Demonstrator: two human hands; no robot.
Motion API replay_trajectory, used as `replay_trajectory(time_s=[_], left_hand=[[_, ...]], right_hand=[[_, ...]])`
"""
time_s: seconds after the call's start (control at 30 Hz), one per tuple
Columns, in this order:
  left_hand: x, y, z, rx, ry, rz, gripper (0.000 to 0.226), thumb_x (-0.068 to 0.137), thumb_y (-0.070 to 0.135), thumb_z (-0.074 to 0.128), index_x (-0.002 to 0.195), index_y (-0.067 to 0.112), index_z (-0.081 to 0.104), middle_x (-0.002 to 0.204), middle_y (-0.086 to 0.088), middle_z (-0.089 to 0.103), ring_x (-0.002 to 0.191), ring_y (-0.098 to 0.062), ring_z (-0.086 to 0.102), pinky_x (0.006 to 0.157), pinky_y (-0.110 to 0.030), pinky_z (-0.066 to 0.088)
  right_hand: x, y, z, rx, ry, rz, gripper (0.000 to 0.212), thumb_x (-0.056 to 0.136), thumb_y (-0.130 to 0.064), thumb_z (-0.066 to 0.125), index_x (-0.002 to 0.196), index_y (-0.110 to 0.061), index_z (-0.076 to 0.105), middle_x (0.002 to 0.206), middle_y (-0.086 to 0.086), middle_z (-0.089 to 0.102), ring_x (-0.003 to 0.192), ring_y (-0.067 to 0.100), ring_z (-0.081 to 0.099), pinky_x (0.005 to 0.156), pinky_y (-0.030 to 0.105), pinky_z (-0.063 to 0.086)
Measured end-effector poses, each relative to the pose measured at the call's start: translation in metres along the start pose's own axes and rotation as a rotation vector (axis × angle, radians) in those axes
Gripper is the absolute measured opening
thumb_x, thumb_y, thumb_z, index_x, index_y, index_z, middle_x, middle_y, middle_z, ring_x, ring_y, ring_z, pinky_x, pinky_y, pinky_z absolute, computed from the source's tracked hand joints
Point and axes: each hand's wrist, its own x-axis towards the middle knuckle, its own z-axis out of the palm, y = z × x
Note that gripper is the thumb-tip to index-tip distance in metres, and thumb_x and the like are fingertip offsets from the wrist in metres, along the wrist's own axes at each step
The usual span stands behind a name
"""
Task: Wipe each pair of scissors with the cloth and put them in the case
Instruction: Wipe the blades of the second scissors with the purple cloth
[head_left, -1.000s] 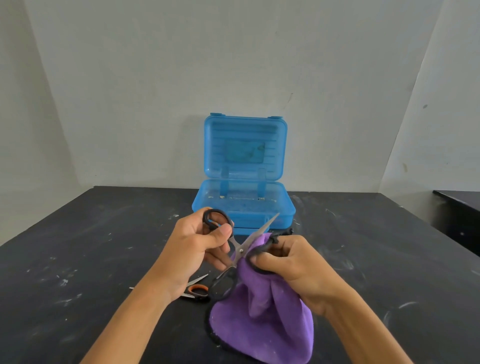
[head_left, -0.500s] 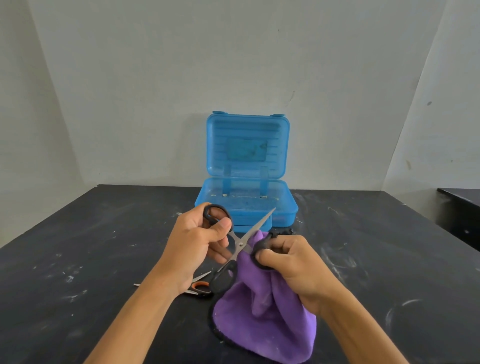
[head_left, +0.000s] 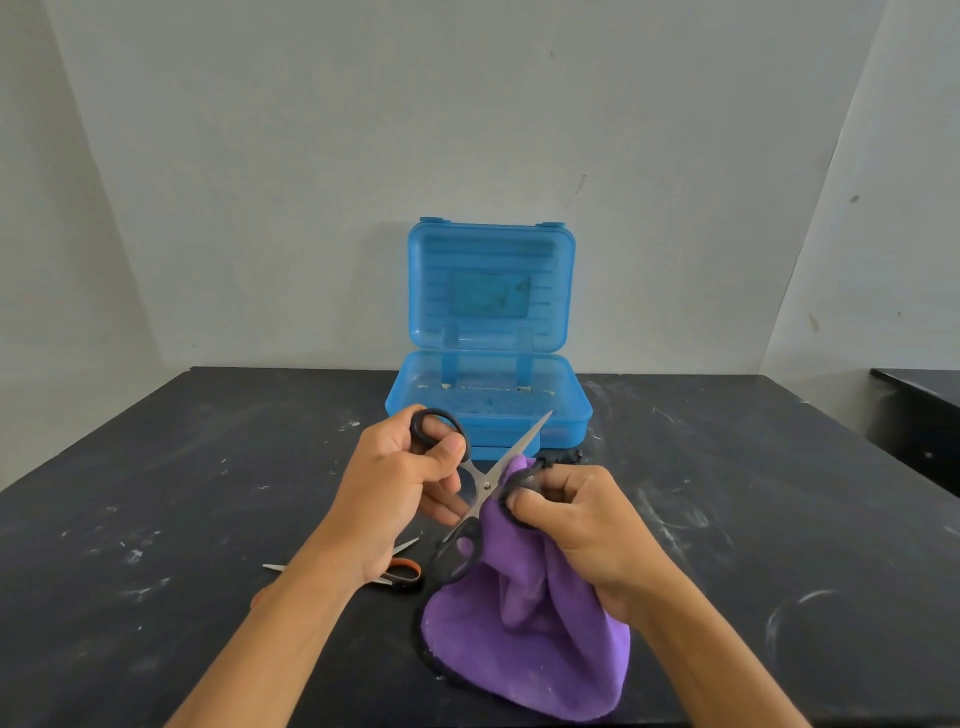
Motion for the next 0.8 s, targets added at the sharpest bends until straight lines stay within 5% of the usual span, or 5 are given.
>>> replay_trajectory(time_s=[0.33,0.5,0.8], left_hand=[[0.000,-0.004,0.000,-0.023,-0.014,-0.026,0.020,0.096,0.005,0.060,0.077,0.012,0.061,0.056,-0.008,0.058,0.055,-0.038,0.067,0.044,-0.033,0.056],[0.000,-0.006,-0.001,-0.042,-0.019,-0.028,0.037,0.097,0.006,0.060,0.066,0.024,0.067,0.057,-0.007,0.059,0.057,-0.039,0.068,0.046,-0.033,0.056],[0.001,-0.007,-0.010,-0.056,0.007,-0.029,0.022,0.097,0.005,0.059,0.077,0.013,0.065,0.059,-0.009,0.060,0.054,-0.034,0.069,0.044,-0.031,0.056]], right_hand=[[-0.005,0.001,-0.008,0.038,-0.034,0.023,0.016,0.084,-0.021,0.070,0.075,-0.013,0.081,0.075,0.008,0.077,0.071,0.016,0.069,0.069,0.029,0.060],[-0.004,0.003,-0.012,0.029,-0.007,0.042,0.027,0.092,-0.011,0.071,0.067,-0.016,0.079,0.065,0.000,0.070,0.062,0.010,0.063,0.061,0.022,0.054],[-0.007,0.009,-0.018,0.005,0.034,0.075,0.027,0.094,-0.010,0.072,0.068,-0.014,0.079,0.064,0.002,0.066,0.061,0.011,0.057,0.057,0.023,0.049]])
